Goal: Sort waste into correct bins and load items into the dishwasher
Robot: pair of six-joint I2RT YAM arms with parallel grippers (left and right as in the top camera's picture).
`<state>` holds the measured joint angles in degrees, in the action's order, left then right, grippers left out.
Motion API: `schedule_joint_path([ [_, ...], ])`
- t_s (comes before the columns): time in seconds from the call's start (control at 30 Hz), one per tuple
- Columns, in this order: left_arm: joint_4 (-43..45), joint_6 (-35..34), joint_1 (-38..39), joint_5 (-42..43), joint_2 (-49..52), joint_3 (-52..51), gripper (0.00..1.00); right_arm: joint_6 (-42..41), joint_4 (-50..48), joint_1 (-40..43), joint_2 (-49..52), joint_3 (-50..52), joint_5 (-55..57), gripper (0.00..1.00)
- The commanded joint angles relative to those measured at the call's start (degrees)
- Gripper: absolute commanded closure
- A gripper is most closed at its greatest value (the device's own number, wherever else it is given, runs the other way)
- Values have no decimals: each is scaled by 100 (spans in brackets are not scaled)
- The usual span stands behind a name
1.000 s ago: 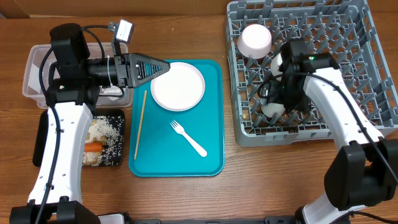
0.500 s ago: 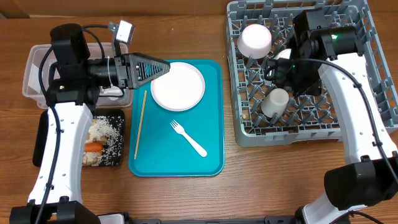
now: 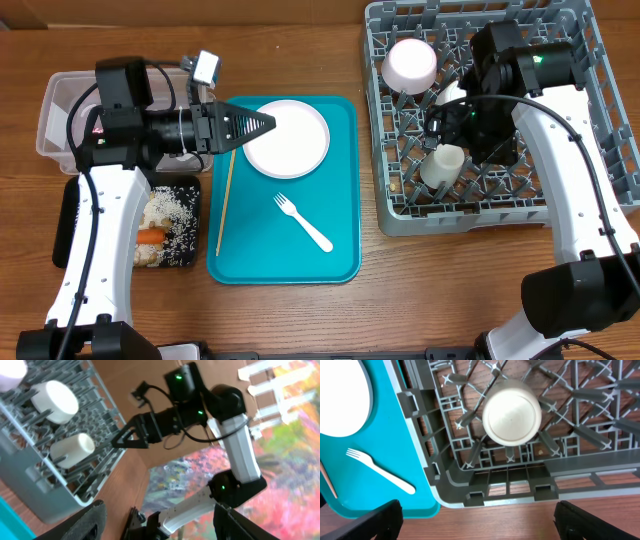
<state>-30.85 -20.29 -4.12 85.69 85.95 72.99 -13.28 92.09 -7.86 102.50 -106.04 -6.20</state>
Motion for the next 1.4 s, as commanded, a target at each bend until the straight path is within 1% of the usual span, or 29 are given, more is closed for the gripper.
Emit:
schedule_joint_path([
  [0.0, -295, 306, 90, -793, 17, -31, 29, 17, 28, 9, -52, -85, -37, 0],
  [0.13, -892, 363, 221, -2371, 17, -31, 29, 17, 92, 9, -52, -85, -37, 0],
  [0.23, -1174, 363, 310, -3460, 17, -31, 25, 17, 85, 9, -52, -85, -39, 0],
  [0.33, -1403, 358, 389, -4256, 17, -31, 24, 17, 61, 9, -52, -85, -52, 0],
  [0.43, -1434, 361, 468, -4468, 17, -31, 23, 15, 0, 4, -52, -85, -168, 0],
  [0.6, -1493, 356, 503, -4870, 17, -31, 23, 15, -387, -76, -52, -37, -638, 0],
  [0.77, -1711, 361, 509, -5331, 17, -31, 25, 26, -498, -323, -48, 219, -629, 0],
  [0.87, -1921, 358, 570, -5941, 17, -31, 23, 175, -586, -511, -48, 525, -634, 0],
  [0.93, -2013, 361, 605, -6188, 17, -31, 22, 173, -684, -651, -48, 739, -636, 0],
  [1.0, -2044, 361, 632, -6216, 17, -31, 14, 173, -798, -813, -46, 905, -636, 0],
  [1.07, -2041, 363, 640, -6231, 17, -31, 9, 175, -949, -1014, -46, 1034, -636, 0],
  [1.13, -2026, 385, 640, -6378, 17, -31, 8, 175, -1097, -1217, -46, 1075, -636, 0],
  [1.27, -2033, 382, 640, -7003, 20, -31, 9, 175, -1307, -1690, -46, 1082, -634, 1],
  [1.37, -2041, 382, 640, -7023, 20, -31, 11, 177, -1349, -1978, -46, 1082, -632, 3],
])
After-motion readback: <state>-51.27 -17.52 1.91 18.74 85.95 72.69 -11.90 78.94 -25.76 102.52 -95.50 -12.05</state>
